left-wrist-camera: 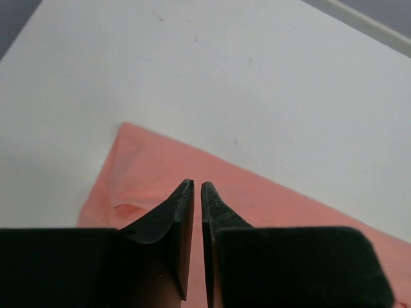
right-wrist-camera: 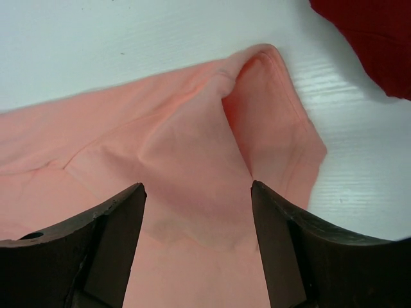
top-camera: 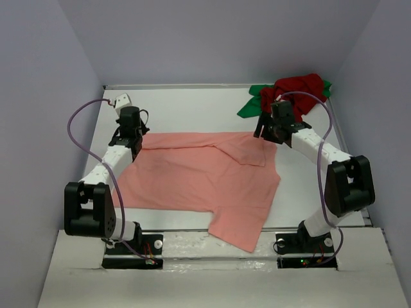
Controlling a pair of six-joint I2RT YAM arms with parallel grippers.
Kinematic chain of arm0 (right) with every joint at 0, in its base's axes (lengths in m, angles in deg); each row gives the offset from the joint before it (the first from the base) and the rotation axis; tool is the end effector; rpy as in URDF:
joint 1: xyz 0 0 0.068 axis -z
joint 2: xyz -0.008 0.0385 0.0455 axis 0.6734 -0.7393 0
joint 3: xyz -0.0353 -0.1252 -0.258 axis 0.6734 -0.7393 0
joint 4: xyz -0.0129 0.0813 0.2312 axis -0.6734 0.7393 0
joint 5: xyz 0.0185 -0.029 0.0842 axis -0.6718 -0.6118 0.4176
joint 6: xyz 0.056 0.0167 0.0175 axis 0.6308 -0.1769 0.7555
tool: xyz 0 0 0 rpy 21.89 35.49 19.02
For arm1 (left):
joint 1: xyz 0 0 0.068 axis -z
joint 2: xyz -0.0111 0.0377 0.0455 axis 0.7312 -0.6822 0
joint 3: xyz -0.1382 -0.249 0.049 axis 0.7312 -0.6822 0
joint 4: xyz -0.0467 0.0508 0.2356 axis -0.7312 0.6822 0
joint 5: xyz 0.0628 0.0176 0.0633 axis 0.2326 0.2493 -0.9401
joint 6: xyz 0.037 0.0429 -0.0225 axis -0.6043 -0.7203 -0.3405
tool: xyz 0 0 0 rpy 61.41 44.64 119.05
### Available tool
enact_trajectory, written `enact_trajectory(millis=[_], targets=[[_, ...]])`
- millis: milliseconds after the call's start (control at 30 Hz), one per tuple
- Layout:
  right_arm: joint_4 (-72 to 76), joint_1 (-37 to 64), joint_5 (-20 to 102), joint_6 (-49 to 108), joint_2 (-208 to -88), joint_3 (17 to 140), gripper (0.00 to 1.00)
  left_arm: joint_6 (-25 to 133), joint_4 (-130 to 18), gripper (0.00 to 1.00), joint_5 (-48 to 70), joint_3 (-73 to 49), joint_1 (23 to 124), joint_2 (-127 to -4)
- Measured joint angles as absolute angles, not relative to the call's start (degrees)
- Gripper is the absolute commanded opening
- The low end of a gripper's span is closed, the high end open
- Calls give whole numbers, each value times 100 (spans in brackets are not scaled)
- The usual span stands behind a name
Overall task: Fold and stack the t-shirts
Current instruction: Fold the tshirt
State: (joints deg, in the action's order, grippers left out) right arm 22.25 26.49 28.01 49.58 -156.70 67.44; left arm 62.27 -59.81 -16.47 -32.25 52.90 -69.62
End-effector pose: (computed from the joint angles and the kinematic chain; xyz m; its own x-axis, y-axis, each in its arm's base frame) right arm 0.3224 0.0866 0.2657 -0.7122 0.2640 -0.6505 0.1299 0.9602 0.2475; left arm 0.3075 -0.0168 0.2920 -0.2834 -0.2889 -0.9145 -0.3211 0.9271 -0.1934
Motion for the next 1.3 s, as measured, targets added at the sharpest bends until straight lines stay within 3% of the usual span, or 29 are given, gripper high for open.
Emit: enact_trajectory(millis=[100, 200, 600, 1133, 1233, 1267, 1300], targets=[[1952, 2649, 2926, 4955, -16073, 6856, 72, 6185, -6309, 3, -1062, -3223, 5292, -7141], [1860, 2649, 2985, 4940, -16315, 6928, 72, 6104, -6486, 0, -574, -3162, 5292, -7620], [1637, 2649, 2886, 4807, -16927, 7649, 72, 5921, -6824, 0, 1179, -2609, 5292, -9362], [1836, 2649, 2351, 4785, -17334, 7911, 71, 5892, -6866, 0, 1218, -2429, 5312, -9482], [1877, 2649, 2314, 4792, -17375, 7911, 58, 5890, -6776, 0, 1113, -2427, 5327, -9482], [1875, 2649, 2312, 4794, -17395, 7914, 43, 5890, -6750, 0, 1085, -2427, 5329, -9482], [1877, 2649, 2307, 4792, -17432, 7914, 37, 5892, -6722, 0, 1050, -2427, 5331, -9482]])
